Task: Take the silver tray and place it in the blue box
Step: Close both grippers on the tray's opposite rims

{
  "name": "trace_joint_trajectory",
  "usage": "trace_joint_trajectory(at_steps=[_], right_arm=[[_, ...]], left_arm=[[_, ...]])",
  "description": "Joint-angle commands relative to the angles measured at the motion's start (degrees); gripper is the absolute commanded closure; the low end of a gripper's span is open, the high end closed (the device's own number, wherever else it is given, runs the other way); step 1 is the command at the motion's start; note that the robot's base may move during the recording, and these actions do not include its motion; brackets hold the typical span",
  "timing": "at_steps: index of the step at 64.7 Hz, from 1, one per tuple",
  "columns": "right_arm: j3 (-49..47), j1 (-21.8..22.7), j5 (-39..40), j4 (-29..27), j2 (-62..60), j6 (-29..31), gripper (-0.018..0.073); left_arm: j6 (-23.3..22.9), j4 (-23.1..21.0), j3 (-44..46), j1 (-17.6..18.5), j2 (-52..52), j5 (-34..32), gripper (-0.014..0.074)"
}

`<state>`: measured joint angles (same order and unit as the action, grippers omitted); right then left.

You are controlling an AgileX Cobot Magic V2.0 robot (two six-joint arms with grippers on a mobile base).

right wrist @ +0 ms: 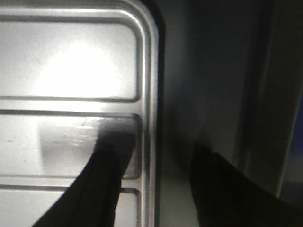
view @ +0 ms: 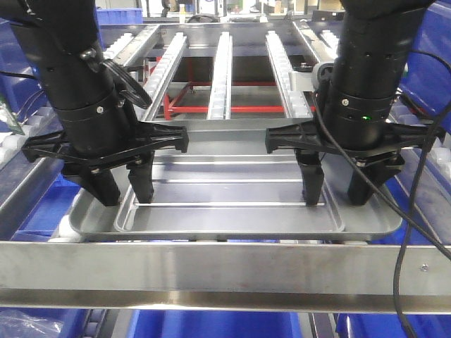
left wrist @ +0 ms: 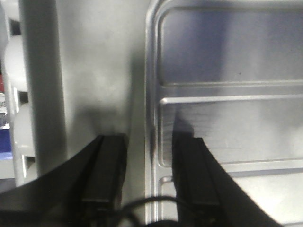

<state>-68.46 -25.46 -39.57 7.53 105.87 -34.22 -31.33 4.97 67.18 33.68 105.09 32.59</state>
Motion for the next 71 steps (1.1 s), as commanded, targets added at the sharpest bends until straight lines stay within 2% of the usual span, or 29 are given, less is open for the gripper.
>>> trace_joint_trajectory(at_steps=[1, 31, 37, 44, 58, 64, 71], right_arm=[[-1.44, 0.08, 1.63, 0.10, -1.85, 0.01, 0.0106], [-1.44, 0.08, 1.94, 0.10, -1.85, 0.01, 0.0106], [-1.44, 0.08, 1.93, 0.10, -1.85, 0.01, 0.0114], [-1.44, 0.08, 1.88, 0.10, -1.85, 0.01, 0.0193], [-1.44, 0.08, 1.88, 0.10, -1.85, 0.01, 0.0433], [-1.44, 0.08, 1.84, 0.10, -1.85, 0.01, 0.0510], [-1.44, 0.08, 1.71, 0.10, -1.85, 0.01, 0.0508]], left_arm=[[0.08, 0.03, 1.70, -0.11, -2.25, -1.57, 0.0412], [0.08, 0.03, 1.70, -0.11, -2.25, -1.57, 0.0412], [0.08, -0.07, 1.70, -0.11, -2.25, -1.57, 0.0444], [0.08, -0.29, 1.70, -0.11, -2.25, -1.75, 0.0536], [0.08, -0.29, 1.70, -0.11, -2.25, -1.75, 0.0698], [0.08, -0.29, 1.70, -0.11, -2.25, -1.75, 0.0699], [0.08, -0.29, 1.70, -0.11, -2.25, -1.75, 0.0700]])
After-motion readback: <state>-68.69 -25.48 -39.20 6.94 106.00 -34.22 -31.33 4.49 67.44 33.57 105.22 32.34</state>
